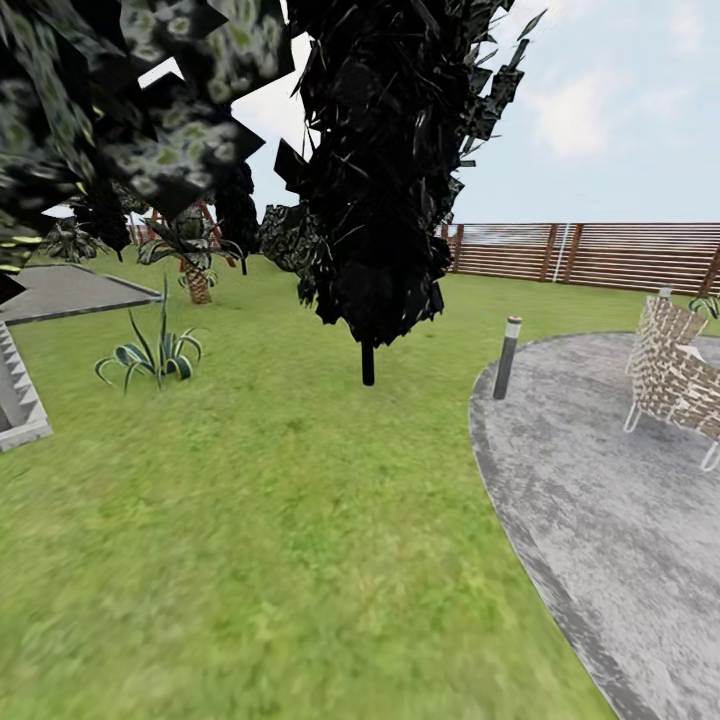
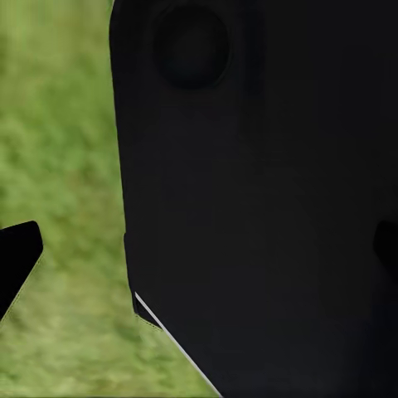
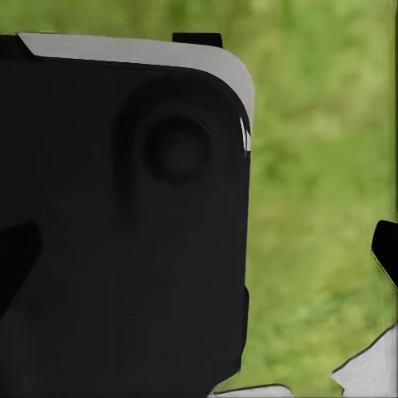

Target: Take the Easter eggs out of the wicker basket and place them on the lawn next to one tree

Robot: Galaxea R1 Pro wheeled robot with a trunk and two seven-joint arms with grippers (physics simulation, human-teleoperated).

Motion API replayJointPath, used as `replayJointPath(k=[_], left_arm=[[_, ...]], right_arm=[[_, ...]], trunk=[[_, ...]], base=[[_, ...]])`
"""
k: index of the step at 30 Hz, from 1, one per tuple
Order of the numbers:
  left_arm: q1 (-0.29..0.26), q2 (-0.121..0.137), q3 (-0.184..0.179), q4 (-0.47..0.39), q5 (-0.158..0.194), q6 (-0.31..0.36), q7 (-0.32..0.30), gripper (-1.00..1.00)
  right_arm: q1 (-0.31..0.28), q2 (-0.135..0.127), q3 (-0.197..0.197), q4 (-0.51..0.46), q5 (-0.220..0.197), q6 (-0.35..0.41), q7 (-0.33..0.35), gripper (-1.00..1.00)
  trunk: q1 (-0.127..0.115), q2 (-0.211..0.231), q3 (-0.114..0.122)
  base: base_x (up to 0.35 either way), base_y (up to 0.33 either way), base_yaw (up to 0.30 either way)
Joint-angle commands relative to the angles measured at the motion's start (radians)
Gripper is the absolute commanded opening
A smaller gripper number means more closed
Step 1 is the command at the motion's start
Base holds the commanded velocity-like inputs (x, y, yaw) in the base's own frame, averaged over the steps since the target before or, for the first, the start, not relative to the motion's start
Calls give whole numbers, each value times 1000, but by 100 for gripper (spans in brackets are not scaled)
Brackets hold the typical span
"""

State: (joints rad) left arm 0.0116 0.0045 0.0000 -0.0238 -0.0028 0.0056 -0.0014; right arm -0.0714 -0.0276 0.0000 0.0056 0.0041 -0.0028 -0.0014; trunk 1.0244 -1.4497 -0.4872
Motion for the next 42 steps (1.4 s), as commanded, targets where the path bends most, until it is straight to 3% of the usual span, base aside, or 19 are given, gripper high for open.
replayJointPath(k=[1, 42], left_arm=[[1, 0, 0, -2, 0, 1, 0, 100], [1, 0, 0, -2, 0, 1, 0, 100]], right_arm=[[-1, 0, 0, 1, 0, 0, 0, 100], [-1, 0, 0, 1, 0, 0, -2, 100]], trunk=[[1, 0, -1], [1, 0, -1]], base=[[332, 0, 0], [332, 0, 0]])
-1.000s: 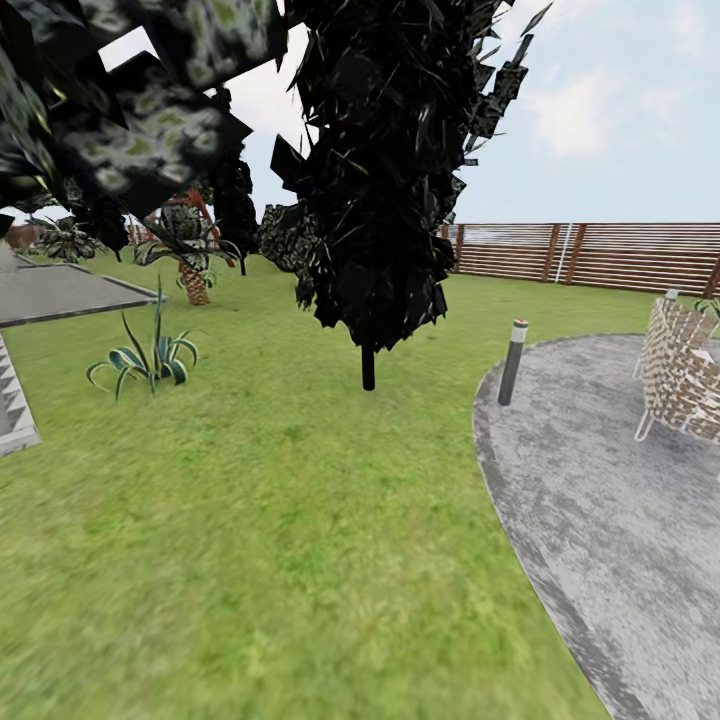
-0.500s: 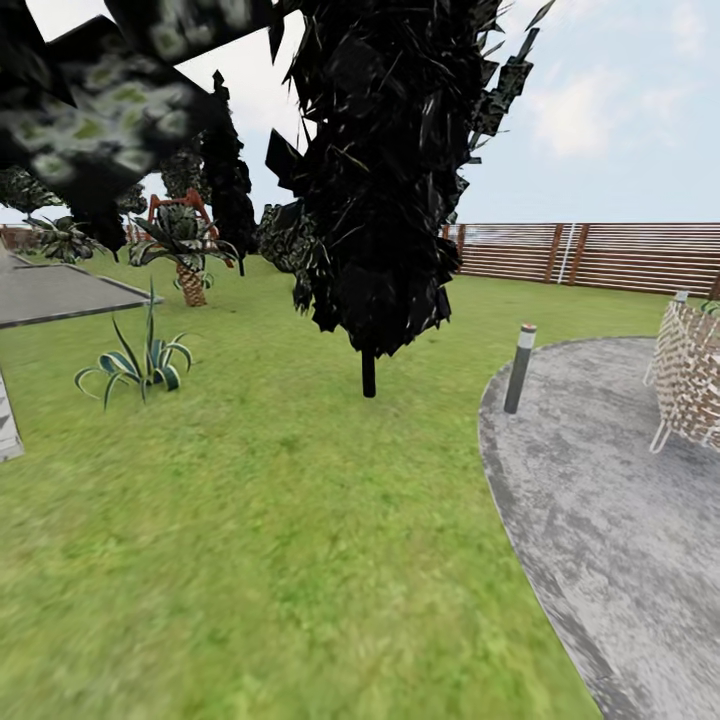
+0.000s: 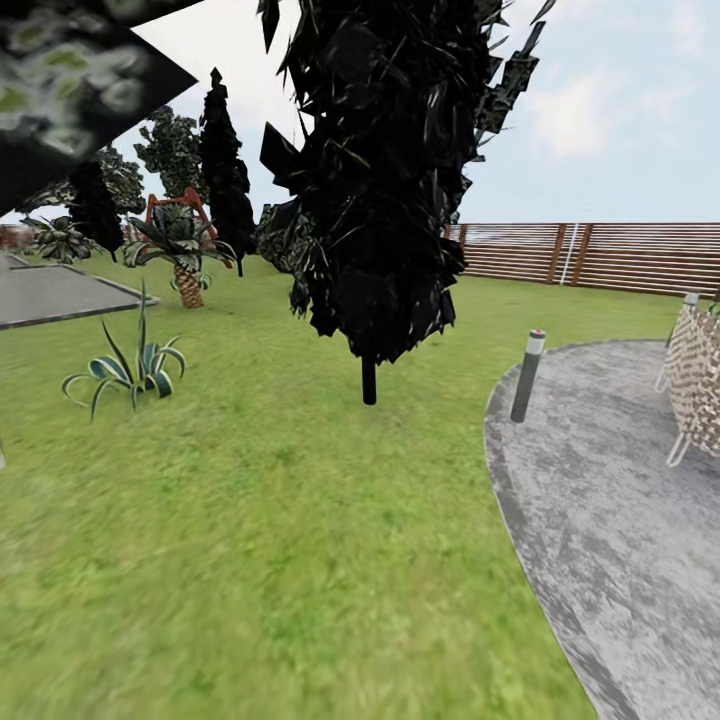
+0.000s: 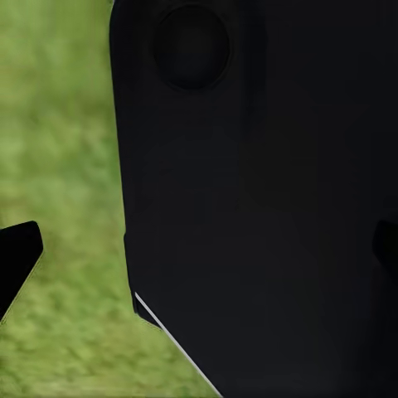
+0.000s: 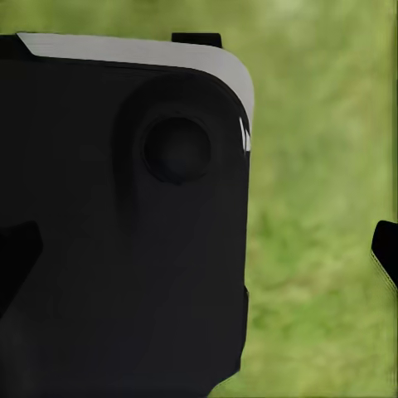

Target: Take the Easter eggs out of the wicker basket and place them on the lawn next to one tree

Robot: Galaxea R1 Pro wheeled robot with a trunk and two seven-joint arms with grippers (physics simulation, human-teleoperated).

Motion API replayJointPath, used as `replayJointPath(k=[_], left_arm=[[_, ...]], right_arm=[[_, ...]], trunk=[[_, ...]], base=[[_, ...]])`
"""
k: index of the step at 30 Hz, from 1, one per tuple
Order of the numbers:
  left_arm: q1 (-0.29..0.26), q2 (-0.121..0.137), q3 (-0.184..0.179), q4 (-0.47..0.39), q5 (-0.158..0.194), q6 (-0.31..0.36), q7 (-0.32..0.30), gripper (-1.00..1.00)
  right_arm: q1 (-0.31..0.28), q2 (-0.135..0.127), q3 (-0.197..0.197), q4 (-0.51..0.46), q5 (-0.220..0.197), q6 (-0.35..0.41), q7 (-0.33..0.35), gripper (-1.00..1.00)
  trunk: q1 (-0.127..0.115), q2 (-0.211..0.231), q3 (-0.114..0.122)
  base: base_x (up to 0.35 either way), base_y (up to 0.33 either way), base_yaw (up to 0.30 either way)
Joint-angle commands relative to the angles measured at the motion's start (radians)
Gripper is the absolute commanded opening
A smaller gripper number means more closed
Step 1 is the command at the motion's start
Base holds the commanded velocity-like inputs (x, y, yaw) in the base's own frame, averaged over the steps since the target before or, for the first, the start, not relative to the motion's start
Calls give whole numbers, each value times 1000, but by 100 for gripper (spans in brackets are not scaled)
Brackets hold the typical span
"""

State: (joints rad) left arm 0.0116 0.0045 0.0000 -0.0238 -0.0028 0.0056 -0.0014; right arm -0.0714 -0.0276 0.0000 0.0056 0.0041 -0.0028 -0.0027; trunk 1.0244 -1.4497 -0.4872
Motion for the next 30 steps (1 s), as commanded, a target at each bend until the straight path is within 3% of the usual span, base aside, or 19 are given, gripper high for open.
replayJointPath(k=[1, 15, 30], left_arm=[[1, 0, 0, -2, 0, 1, 0, 100], [1, 0, 0, -2, 0, 1, 0, 100], [1, 0, 0, -2, 0, 1, 0, 100]], right_arm=[[-1, 0, 0, 1, 0, 0, 0, 100], [-1, 0, -1, 1, 0, 0, 0, 100], [-1, 0, 0, 1, 0, 0, 0, 100]], trunk=[[1, 0, -1], [1, 0, -1], [1, 0, -1]], base=[[332, 0, 0], [332, 0, 0], [332, 0, 158]])
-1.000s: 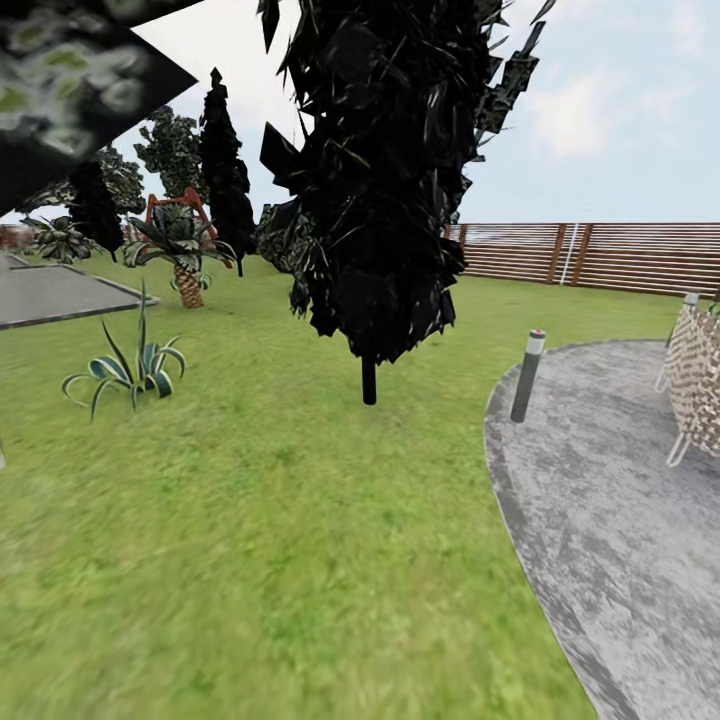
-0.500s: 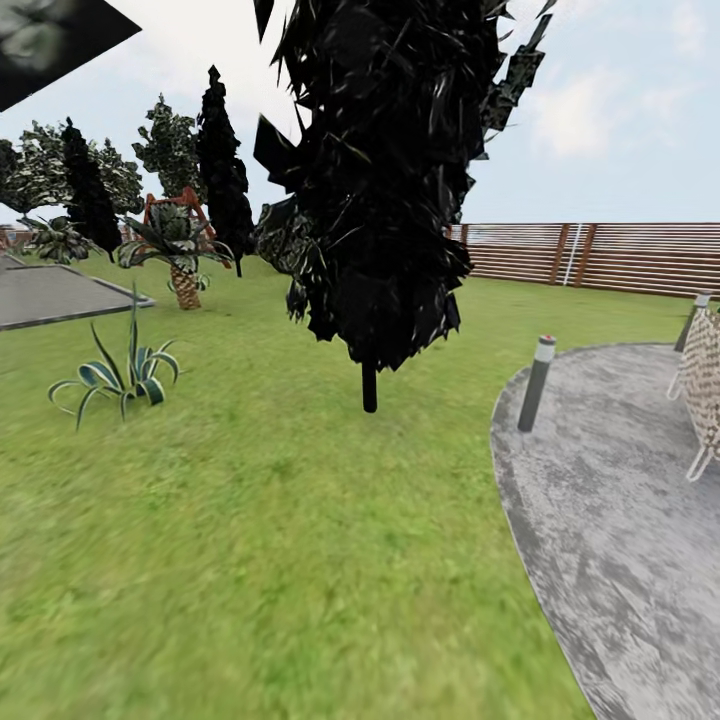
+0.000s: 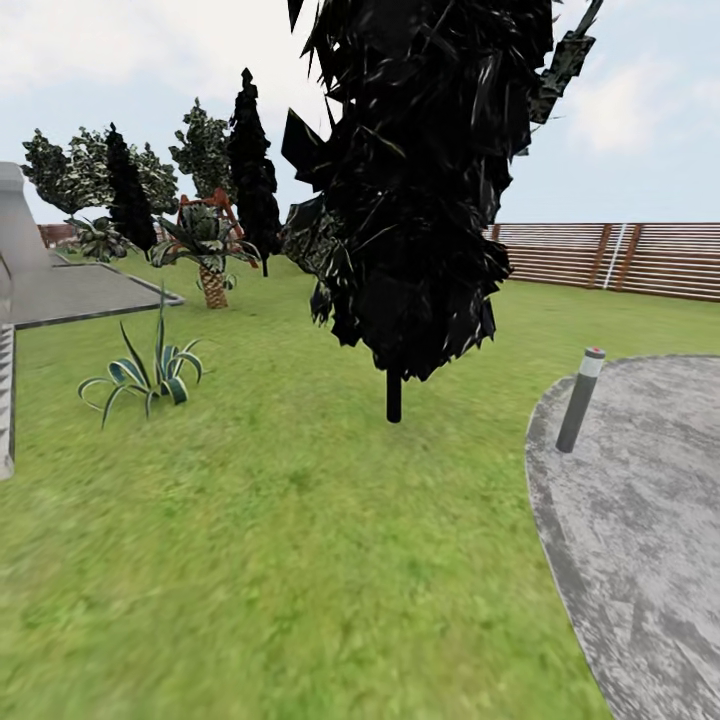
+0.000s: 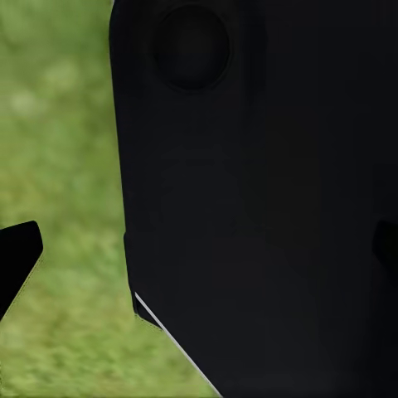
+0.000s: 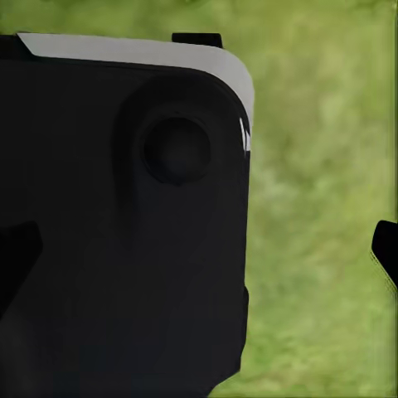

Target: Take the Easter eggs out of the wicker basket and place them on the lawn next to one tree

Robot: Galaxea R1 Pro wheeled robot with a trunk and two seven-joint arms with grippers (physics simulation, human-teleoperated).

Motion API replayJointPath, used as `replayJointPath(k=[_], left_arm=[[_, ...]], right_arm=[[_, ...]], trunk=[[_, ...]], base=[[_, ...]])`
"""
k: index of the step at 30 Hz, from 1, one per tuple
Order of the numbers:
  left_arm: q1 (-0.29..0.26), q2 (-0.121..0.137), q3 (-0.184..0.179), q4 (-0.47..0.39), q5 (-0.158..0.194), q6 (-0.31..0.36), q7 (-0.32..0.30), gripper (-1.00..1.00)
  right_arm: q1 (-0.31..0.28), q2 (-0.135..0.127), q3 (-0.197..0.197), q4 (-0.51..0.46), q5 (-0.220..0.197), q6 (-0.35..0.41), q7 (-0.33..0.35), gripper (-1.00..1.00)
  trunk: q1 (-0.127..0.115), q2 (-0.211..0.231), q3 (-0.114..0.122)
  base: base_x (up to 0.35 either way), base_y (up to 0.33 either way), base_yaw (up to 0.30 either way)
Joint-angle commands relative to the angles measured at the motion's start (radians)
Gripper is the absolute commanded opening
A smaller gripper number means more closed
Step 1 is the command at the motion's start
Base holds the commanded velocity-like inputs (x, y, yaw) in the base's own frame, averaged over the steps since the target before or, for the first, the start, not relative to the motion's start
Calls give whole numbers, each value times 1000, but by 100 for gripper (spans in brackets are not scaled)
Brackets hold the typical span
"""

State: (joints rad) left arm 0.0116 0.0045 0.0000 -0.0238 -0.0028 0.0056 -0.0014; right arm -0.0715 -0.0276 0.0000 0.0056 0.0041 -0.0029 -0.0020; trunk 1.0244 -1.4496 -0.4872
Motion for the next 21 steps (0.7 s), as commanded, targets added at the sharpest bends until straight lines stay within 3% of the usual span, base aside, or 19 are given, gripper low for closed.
replayJointPath(k=[1, 14, 21], left_arm=[[1, 0, 0, -2, 0, 1, 0, 100], [1, 0, 0, -2, 0, 1, 0, 100], [1, -1, 0, -2, 0, 1, 0, 100]], right_arm=[[-1, 0, 0, 1, 0, 0, 0, 100], [-1, 0, 0, 1, 0, -1, -1, 100], [-1, 0, 0, 1, 0, -2, -4, 100]], trunk=[[1, 0, -1], [1, 0, -1], [1, 0, -1]], base=[[332, 0, 11], [333, 0, 9], [332, 0, 212]])
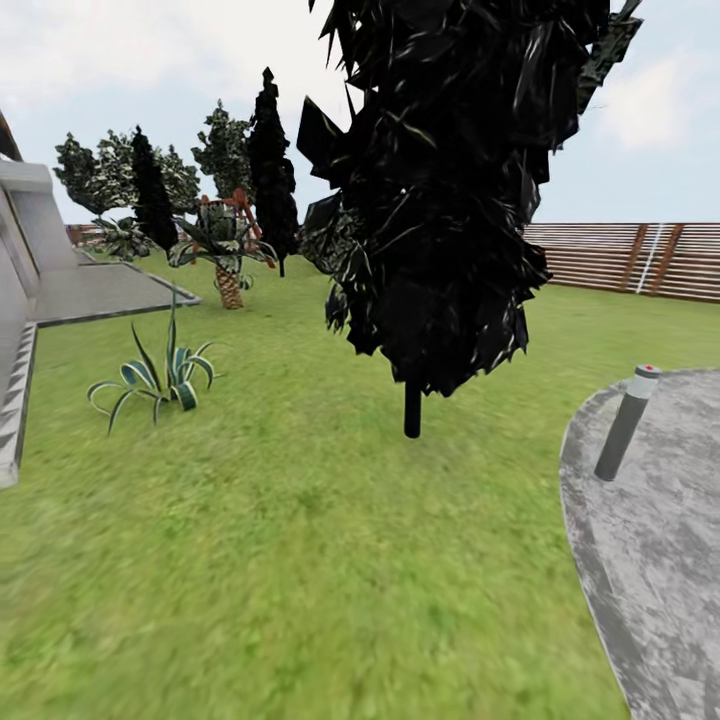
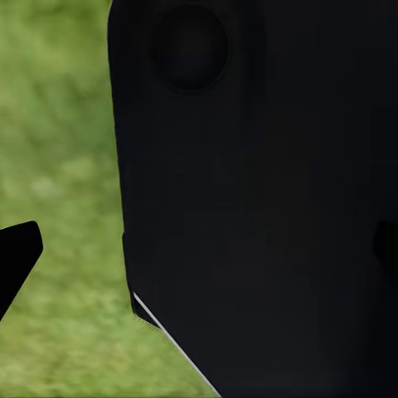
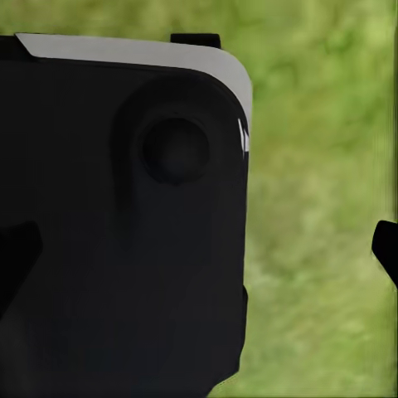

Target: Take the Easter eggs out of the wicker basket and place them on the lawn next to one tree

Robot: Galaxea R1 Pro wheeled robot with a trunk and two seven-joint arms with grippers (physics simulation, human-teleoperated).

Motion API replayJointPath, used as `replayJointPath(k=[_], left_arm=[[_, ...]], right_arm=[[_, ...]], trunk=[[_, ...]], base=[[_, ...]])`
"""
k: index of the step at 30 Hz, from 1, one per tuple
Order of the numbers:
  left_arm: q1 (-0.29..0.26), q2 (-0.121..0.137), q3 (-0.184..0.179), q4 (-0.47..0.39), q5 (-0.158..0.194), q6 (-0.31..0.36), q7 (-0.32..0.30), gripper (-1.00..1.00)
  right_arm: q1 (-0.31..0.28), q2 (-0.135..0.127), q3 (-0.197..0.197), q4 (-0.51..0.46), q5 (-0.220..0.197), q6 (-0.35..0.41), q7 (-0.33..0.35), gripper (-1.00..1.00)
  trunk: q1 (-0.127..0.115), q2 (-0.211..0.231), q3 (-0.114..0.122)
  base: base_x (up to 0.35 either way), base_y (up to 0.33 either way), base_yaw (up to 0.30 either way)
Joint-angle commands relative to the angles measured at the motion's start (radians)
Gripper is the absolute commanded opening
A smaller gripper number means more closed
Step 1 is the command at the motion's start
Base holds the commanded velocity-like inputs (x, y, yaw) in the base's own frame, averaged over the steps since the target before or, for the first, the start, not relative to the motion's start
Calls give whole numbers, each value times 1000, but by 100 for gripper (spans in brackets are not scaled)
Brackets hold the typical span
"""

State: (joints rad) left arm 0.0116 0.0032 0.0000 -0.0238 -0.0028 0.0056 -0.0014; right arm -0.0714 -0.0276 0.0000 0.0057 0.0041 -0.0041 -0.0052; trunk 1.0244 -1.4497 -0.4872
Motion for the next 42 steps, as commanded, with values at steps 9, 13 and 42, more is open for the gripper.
replayJointPath(k=[9, 13, 42], left_arm=[[1, 0, 0, -2, 0, 1, 0, 100], [1, 1, 0, -2, 0, 1, 0, 100], [1, 1, 0, -2, 0, 1, 0, 100]], right_arm=[[-1, 0, 0, 1, 0, 0, -1, 100], [-1, 0, 0, 1, 0, 0, -1, 100], [-1, 0, 2, 0, 2, 1, 1, 100]], trunk=[[1, 0, -1], [1, 0, -1], [1, 0, -1]], base=[[332, 0, 253], [332, 0, 255], [332, 0, 120]])
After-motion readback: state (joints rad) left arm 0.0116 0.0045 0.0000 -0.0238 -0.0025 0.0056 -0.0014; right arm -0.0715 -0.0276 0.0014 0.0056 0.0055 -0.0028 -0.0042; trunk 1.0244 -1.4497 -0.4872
